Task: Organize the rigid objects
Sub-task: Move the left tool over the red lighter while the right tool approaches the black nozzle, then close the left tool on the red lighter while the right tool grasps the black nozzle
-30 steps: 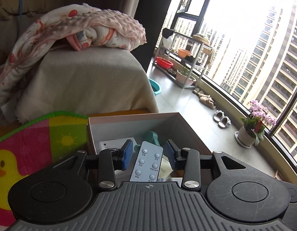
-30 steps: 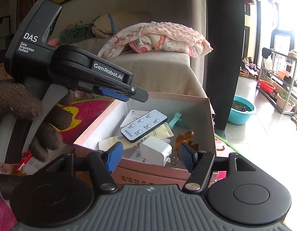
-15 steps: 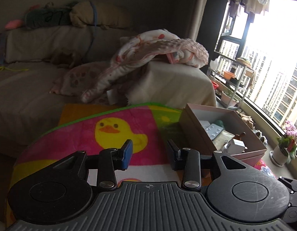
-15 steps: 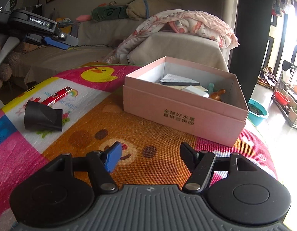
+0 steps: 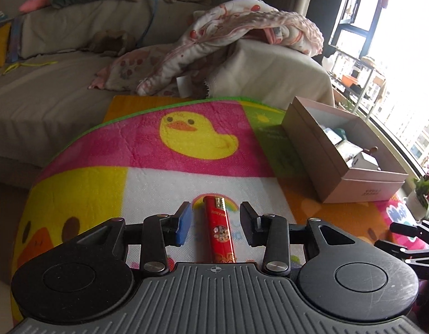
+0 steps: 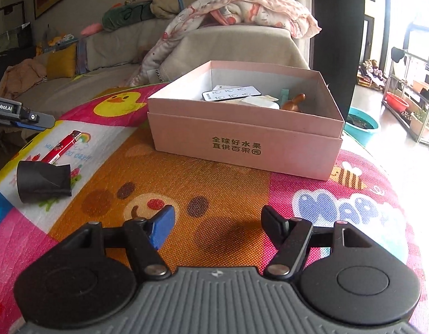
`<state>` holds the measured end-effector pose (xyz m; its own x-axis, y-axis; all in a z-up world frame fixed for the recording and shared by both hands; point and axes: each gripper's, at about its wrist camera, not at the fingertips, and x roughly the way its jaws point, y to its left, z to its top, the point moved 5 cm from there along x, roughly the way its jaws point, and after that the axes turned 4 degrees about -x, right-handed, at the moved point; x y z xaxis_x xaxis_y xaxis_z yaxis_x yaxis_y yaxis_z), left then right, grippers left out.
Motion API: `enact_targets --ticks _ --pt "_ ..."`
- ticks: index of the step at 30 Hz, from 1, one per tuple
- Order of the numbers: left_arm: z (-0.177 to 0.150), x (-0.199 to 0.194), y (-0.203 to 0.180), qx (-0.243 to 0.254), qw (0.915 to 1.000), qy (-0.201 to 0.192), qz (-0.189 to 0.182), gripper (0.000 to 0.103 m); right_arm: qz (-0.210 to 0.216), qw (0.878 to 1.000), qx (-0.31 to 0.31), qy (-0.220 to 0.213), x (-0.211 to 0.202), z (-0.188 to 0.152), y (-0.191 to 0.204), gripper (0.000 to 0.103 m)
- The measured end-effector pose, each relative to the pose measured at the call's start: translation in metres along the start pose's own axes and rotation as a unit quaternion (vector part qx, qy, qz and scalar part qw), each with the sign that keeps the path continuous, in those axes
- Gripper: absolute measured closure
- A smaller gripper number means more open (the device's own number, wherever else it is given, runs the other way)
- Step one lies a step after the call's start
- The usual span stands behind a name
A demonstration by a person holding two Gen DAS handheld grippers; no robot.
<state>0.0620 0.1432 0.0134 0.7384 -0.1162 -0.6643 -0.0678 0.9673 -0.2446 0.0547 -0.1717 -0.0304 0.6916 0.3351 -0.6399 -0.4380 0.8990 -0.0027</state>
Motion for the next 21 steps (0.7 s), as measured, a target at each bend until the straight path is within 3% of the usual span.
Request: enact_targets --ticks 2,6,14,17,21 --pt "-0.004 0.002 0.0 0.002 1.0 0.002 0.002 0.061 0.001 1.0 -0.004 0.0 -0.002 0.002 0.006 0.034" --pt "-0.012 0.001 -0.005 0.016 0.9998 0.008 0.002 0.061 0.079 0.995 -0.063 -0.003 -0.011 0.013 0.05 0.034" --pt "-0.017 0.001 -0.006 0.032 0.9993 0.009 0.015 0.061 0.182 0.969 -0.166 -0.014 -0.02 0.034 0.155 0.034" --pt "-0.018 0.002 -0.005 0.03 0.9994 0.009 0.012 0.061 0.189 0.96 -0.204 -0.018 -0.017 0.034 0.183 0.034" --pt "-0.019 0.004 -0.002 0.025 0.9996 0.009 0.008 0.061 0.152 0.962 -0.226 -0.009 -0.006 0.03 0.182 0.034"
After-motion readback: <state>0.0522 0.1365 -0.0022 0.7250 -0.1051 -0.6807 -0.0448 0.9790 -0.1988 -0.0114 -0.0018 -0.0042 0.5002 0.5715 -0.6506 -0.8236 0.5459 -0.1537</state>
